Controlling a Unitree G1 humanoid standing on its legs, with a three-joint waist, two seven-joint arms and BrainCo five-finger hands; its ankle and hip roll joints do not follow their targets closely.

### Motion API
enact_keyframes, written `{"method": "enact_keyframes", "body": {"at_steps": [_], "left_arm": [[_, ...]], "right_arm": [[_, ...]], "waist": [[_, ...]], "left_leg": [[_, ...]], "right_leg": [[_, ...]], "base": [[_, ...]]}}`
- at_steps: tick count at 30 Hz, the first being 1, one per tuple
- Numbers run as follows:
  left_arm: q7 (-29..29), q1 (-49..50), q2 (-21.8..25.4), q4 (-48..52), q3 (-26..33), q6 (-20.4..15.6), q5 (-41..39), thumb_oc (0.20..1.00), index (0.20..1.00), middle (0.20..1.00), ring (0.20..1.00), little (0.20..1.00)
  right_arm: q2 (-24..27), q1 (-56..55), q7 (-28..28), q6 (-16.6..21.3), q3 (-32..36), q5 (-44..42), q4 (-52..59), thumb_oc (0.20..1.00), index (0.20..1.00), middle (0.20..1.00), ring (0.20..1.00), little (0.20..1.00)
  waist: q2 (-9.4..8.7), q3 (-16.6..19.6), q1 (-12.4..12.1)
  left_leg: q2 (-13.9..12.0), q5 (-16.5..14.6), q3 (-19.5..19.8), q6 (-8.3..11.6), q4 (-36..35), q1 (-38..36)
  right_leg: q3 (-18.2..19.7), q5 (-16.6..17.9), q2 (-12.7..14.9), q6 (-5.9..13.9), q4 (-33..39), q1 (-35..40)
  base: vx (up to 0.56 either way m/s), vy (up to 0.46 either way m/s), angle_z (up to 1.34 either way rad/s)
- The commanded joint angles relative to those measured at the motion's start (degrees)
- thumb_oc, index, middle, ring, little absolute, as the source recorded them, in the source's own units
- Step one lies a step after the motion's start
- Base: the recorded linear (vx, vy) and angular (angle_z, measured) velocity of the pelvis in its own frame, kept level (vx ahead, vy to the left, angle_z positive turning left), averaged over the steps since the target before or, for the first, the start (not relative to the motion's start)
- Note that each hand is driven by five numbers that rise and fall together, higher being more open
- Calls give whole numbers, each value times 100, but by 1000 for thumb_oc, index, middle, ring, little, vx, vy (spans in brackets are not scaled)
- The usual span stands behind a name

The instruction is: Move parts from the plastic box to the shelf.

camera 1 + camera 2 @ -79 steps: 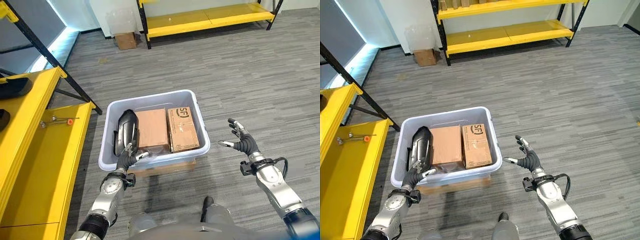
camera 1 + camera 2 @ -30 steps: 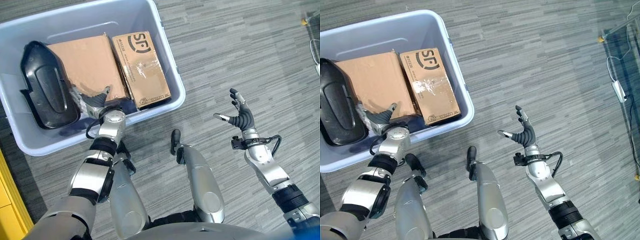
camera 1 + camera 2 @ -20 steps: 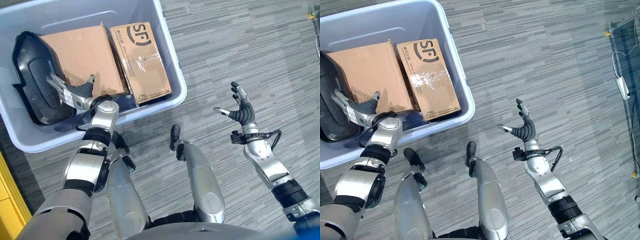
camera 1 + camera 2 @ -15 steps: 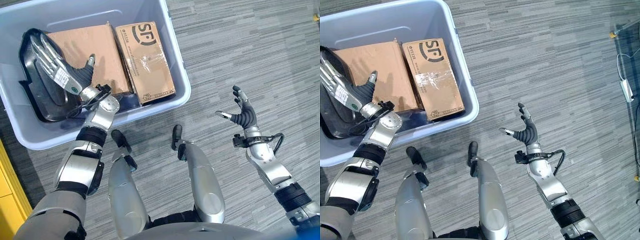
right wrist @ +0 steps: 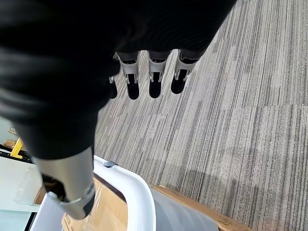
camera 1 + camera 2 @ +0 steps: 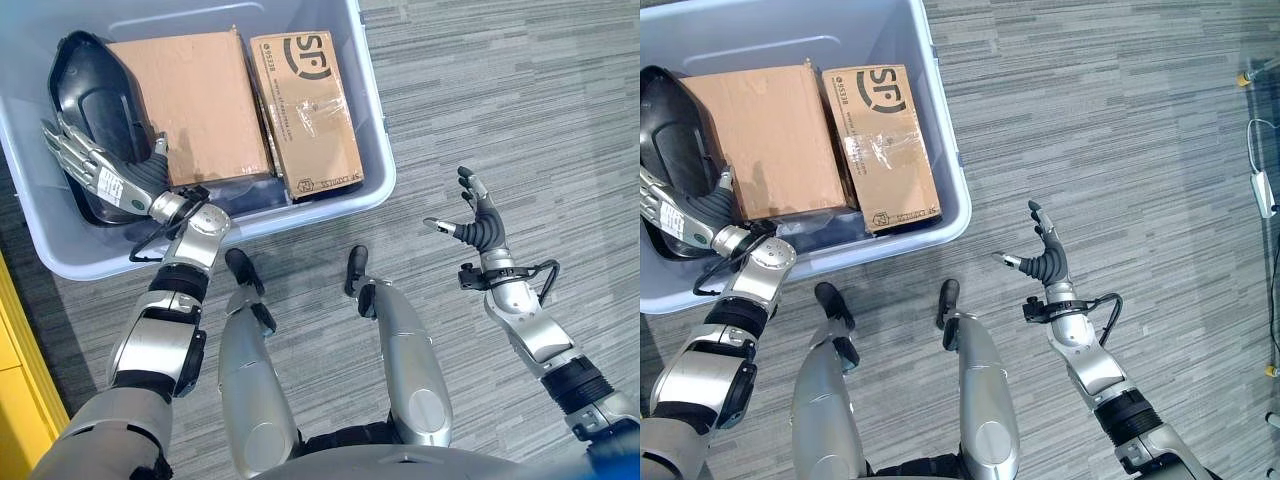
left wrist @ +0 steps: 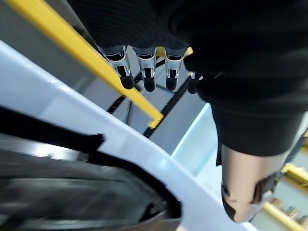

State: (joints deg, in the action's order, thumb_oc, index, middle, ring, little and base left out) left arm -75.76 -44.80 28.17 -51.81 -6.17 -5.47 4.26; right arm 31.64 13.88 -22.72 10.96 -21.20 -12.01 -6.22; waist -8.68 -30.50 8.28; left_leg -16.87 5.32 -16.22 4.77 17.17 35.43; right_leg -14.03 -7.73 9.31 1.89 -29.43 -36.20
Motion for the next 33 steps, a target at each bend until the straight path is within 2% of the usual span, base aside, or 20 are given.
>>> {"method": "enact_keyframes", "body": {"at_steps": [1,4,7,9,10,11,15,17,18,20,24,26,28,33], "left_arm": [[266,-418,273,-167,13,197,-753,1000,1000,1000,1000,1000],[565,-502,252,-337,-19,274,-798,1000,1000,1000,1000,1000],[881,-647,270,-395,-115,403,-972,1000,1000,1000,1000,1000],[1424,-851,257,-487,-271,380,-889,1000,1000,1000,1000,1000],[1493,-877,259,-494,-300,382,-891,1000,1000,1000,1000,1000],[1960,-1024,254,-556,-477,427,-731,1000,1000,1000,1000,1000],[2491,-1144,208,-615,-824,572,-587,1000,1000,1000,1000,1000],[2764,-1193,159,-693,-969,491,-710,1000,1000,1000,1000,1000],[2835,-1290,136,-750,-1180,572,-255,1000,1000,1000,1000,1000],[2989,-1345,159,-753,-1452,500,41,1000,1000,1000,1000,1000],[3056,-1311,141,-735,-1576,439,123,1000,1000,1000,1000,1000],[2899,-1235,93,-701,-1607,350,105,1000,1000,1000,1000,1000],[2890,-1219,81,-713,-1651,351,454,1000,1000,1000,1000,1000],[2840,-1073,119,-518,-1844,-16,1025,1000,1000,1000,1000,1000]], "right_arm": [[-57,216,-139,38,103,85,209,1000,1000,1000,1000,1000],[-80,371,-336,-50,66,52,156,1000,1000,1000,1000,1000],[-4,432,-283,-192,112,23,201,1000,1000,1000,1000,1000],[32,525,-240,-323,111,56,226,1000,1000,1000,1000,1000],[38,533,-238,-329,113,55,229,1000,1000,1000,1000,1000],[80,559,-222,-379,126,37,255,1000,1000,1000,1000,1000],[148,591,-138,-447,148,38,283,1000,1000,1000,1000,1000],[154,652,-110,-460,131,55,254,1000,1000,1000,1000,1000],[154,748,-67,-494,117,90,214,1000,1000,1000,1000,1000],[192,784,-21,-512,102,157,209,1000,1000,1000,1000,1000],[205,781,-24,-453,101,153,182,1000,1000,1000,1000,1000],[200,758,-15,-408,90,153,144,1000,1000,1000,1000,1000],[143,763,-40,-355,56,161,50,1000,1000,1000,1000,1000],[174,592,-42,-252,84,125,91,1000,1000,1000,1000,1000]], "waist": [[-443,70,-101],[-469,70,-87],[-481,70,-51],[-499,70,-3],[-500,70,4],[-517,70,43],[-522,70,107],[-511,70,143],[-488,70,176],[-453,70,202],[-432,70,203],[-424,70,197],[-413,70,189],[-414,70,164]], "left_leg": [[-145,-694,215,392,807,207],[-160,-700,235,400,869,327],[-176,-701,234,392,910,432],[-186,-730,249,380,1024,595],[-186,-736,250,376,1038,614],[-202,-759,244,356,1112,710],[-196,-801,231,321,1215,827],[-192,-819,212,307,1258,880],[-183,-816,180,294,1279,942],[-173,-803,135,286,1271,959],[-149,-801,131,275,1258,955],[-142,-790,126,280,1238,946],[-121,-775,123,275,1198,930],[-109,-744,119,272,1128,884]], "right_leg": [[104,394,109,525,456,4],[98,401,99,524,437,-81],[101,401,91,511,375,-198],[128,396,71,495,282,-357],[133,397,68,494,271,-376],[145,411,65,488,216,-478],[182,425,39,476,148,-603],[216,429,32,471,113,-673],[233,437,34,459,90,-751],[254,446,36,452,78,-789],[261,461,43,455,78,-804],[251,477,56,466,110,-794],[255,477,54,468,114,-787],[222,516,65,484,167,-748]], "base": [[20,32,4],[15,39,8],[15,44,3],[22,60,1],[26,41,1],[0,0,0],[19,36,-2],[13,62,-9],[-1,68,-14],[-5,56,-7],[0,9,1],[0,0,0],[0,0,0],[0,0,0]]}}
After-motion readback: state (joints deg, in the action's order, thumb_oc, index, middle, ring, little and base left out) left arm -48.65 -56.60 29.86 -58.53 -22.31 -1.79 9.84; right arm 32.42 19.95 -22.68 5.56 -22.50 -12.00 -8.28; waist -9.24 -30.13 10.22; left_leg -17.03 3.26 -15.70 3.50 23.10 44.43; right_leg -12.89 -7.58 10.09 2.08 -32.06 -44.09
